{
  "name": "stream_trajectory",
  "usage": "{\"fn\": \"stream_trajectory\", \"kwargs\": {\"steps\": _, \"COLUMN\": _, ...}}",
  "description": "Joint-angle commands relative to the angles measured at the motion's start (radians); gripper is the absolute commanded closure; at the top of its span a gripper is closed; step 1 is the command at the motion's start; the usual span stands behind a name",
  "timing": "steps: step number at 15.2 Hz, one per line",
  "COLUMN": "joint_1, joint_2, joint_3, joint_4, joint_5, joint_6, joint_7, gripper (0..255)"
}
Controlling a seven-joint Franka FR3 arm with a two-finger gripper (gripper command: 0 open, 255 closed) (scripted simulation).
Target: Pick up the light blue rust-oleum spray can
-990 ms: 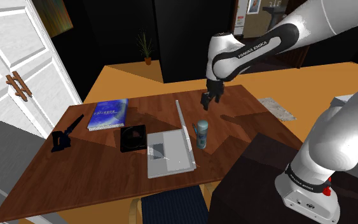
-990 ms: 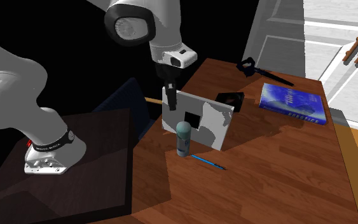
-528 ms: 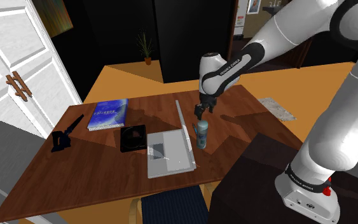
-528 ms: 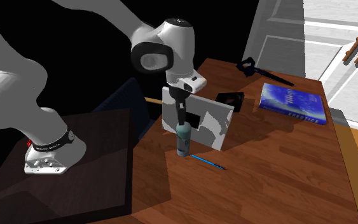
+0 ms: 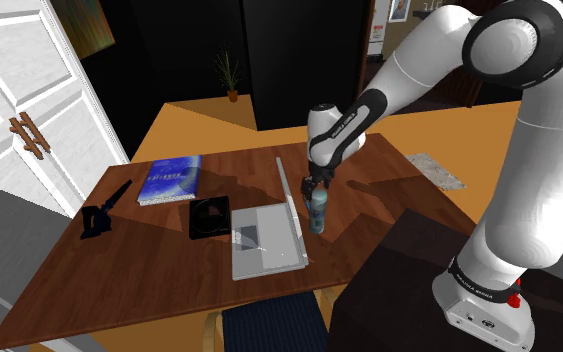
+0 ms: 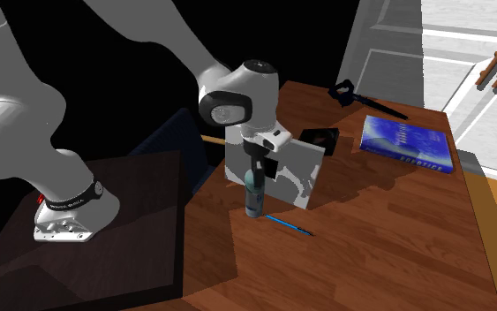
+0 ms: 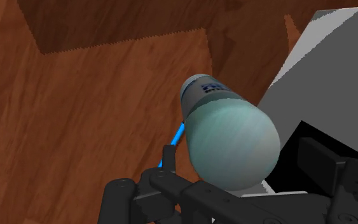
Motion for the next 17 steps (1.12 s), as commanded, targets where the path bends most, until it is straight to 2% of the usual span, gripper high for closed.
{"fn": "stream_trajectory", "kwargs": {"steps": 1, "joint_1": -0.002, "joint_2": 0.023, "joint_3": 0.0, "joint_4": -0.001, "joint_5": 0.002, "joint_6": 0.024, "joint_7": -0.004, "gripper": 0}}
{"fn": "stream_trajectory", "kwargs": {"steps": 4, "joint_1": -0.002, "joint_2": 0.042, "joint_3": 0.0, "joint_4": -0.001, "joint_5": 0.003, "joint_6": 0.044, "joint_7": -0.004, "gripper": 0}}
{"fn": "stream_trajectory", "kwargs": {"steps": 5, "joint_1": -0.003, "joint_2": 0.041, "joint_3": 0.0, "joint_4": -0.001, "joint_5": 0.002, "joint_6": 0.043, "joint_7": -0.005, "gripper": 255}}
{"fn": "stream_trajectory", "kwargs": {"steps": 14, "joint_1": -0.002, "joint_2": 0.042, "joint_3": 0.0, "joint_4": -0.001, "joint_5": 0.003, "joint_6": 0.044, "joint_7": -0.004, "gripper": 255}}
{"fn": "stream_trajectory", "kwargs": {"steps": 17, "joint_1": -0.002, "joint_2": 0.005, "joint_3": -0.001, "joint_4": -0.001, "joint_5": 0.001, "joint_6": 0.006, "joint_7": -0.003, "gripper": 255}}
